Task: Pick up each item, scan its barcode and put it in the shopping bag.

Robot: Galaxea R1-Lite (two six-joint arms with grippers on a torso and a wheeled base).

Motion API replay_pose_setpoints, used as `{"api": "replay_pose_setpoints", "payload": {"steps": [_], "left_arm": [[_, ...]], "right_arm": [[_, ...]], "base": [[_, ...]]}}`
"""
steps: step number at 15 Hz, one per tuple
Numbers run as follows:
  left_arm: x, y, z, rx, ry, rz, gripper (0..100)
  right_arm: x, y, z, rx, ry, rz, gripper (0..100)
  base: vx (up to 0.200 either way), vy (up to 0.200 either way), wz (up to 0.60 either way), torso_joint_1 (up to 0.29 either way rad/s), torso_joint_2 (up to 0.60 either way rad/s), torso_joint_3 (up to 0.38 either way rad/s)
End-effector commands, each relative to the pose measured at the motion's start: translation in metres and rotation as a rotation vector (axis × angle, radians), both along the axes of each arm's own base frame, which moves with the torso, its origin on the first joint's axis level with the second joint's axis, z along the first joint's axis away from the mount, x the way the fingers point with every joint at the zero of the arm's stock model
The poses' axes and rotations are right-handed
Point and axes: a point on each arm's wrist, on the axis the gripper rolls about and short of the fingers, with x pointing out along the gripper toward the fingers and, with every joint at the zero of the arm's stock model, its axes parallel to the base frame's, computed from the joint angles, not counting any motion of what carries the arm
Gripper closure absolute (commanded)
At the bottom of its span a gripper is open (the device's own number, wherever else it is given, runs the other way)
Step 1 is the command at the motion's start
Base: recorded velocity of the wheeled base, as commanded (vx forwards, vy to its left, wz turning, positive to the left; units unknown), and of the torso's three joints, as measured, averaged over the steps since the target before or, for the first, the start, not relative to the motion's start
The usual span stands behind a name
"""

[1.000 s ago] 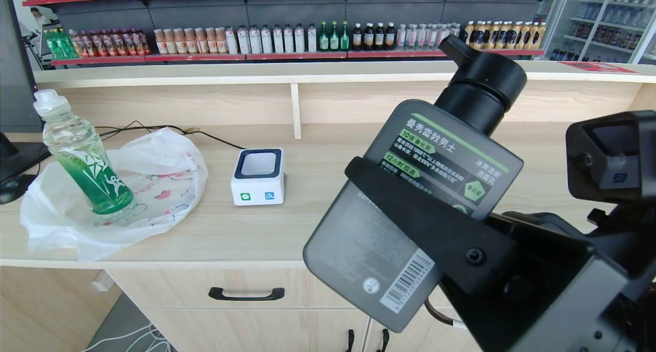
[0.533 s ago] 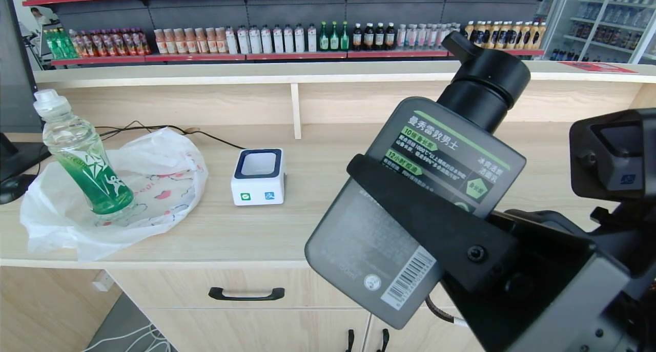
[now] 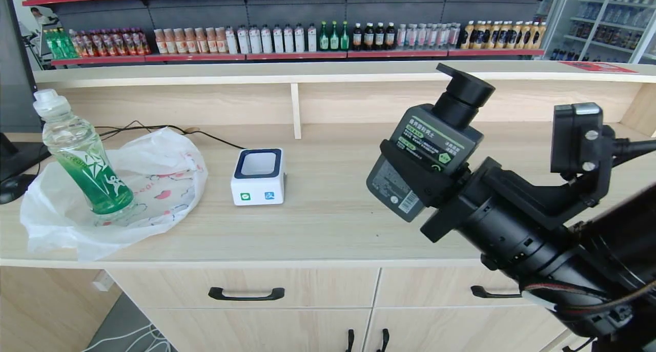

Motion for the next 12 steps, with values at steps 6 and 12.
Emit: {"api": "replay_pose_setpoints", "payload": {"steps": [6,12], "left_arm": [[0.0,0.0,0.0,-0.002,0.0,0.002,0],[0.0,0.0,0.0,-0.002,0.0,0.0,0]], "right_arm": [[0.073,-0.061,-0.014,-0.135,-0.05,-0.388,100],[0.077,-0.059,-0.019,-0.143,-0.033,-0.387,100]], "base": [[0.0,0.0,0.0,0.0,0.0,0.0],[0.0,0.167,0.0,0.001,0.0,0.002]]}}
